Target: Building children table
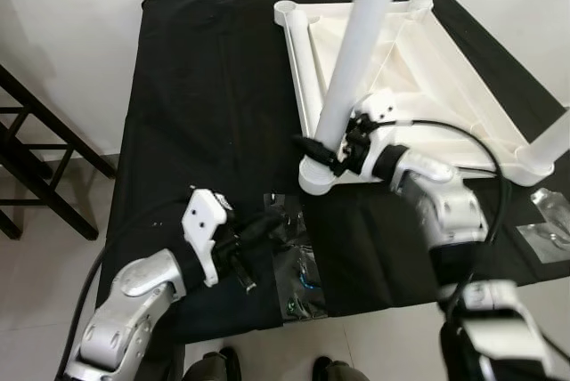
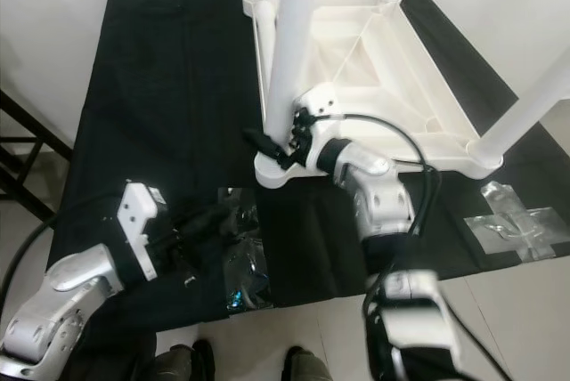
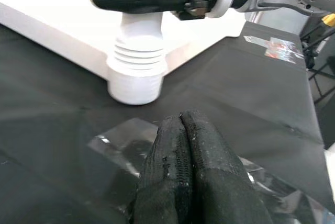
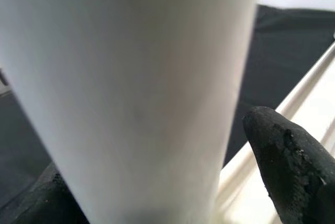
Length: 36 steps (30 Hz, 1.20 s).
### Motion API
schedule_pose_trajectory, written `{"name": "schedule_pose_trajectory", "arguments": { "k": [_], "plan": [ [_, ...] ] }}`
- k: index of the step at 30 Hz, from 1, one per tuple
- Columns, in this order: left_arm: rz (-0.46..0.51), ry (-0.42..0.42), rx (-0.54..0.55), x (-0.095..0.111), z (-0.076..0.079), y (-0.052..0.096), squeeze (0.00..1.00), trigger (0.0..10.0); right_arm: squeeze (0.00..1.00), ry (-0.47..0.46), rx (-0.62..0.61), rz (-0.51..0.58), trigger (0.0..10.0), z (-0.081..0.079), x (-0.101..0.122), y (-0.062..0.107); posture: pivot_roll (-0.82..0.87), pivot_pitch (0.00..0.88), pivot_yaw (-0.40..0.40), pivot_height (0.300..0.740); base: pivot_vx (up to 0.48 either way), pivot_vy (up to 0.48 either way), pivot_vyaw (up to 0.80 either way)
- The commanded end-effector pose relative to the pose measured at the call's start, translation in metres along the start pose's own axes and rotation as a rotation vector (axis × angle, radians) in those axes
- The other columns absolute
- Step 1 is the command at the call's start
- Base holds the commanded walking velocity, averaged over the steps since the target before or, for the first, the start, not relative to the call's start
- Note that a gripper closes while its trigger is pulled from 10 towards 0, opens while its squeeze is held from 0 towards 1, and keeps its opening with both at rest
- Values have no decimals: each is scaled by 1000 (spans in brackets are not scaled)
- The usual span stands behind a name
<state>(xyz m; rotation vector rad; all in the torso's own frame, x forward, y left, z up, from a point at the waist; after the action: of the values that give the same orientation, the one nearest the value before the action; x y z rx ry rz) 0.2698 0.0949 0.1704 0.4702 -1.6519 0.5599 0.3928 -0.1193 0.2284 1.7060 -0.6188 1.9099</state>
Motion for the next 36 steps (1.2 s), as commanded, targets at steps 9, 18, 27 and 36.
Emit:
{"name": "schedule_pose_trajectory", "arguments": {
  "k": [9, 18, 27, 36],
  "plan": [
    [48, -37, 16, 27, -2, 17, 0, 10000, 0, -46, 299, -13, 0, -11, 5, -1, 74, 202, -59, 740, 0, 0, 0],
    [58, -25, 3, 28, 6, 13, 0, 10000, 0, -78, 371, -11, 0, -11, 1, 4, 43, 205, -69, 740, 0, 0, 0],
    [51, 2, -23, 27, 9, 12, 0, 10000, 0, -53, 210, 14, 0, 2, -11, 14, 37, 202, -35, 740, 0, 0, 0],
    [41, 7, -35, 26, 8, 15, 0, 10000, 0, -100, -570, -96, 0, -11, -77, 41, 20, 199, -26, 740, 0, 0, 0]
  ]
}}
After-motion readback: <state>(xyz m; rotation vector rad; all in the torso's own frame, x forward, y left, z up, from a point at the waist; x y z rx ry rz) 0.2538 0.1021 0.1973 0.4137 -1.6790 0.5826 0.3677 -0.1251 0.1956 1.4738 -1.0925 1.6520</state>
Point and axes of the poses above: a point about 5 cm out from each wrist's last joint towards the gripper, its own y axis pointing back from the gripper into the wrist, its own x axis along the axis of the wrist's last joint, z = x × y, the point moved 4 cm from there along -y, pointing out of the wrist towards the gripper, and after that the axes turned 2 degrees about -y, right-handed, at the moved point
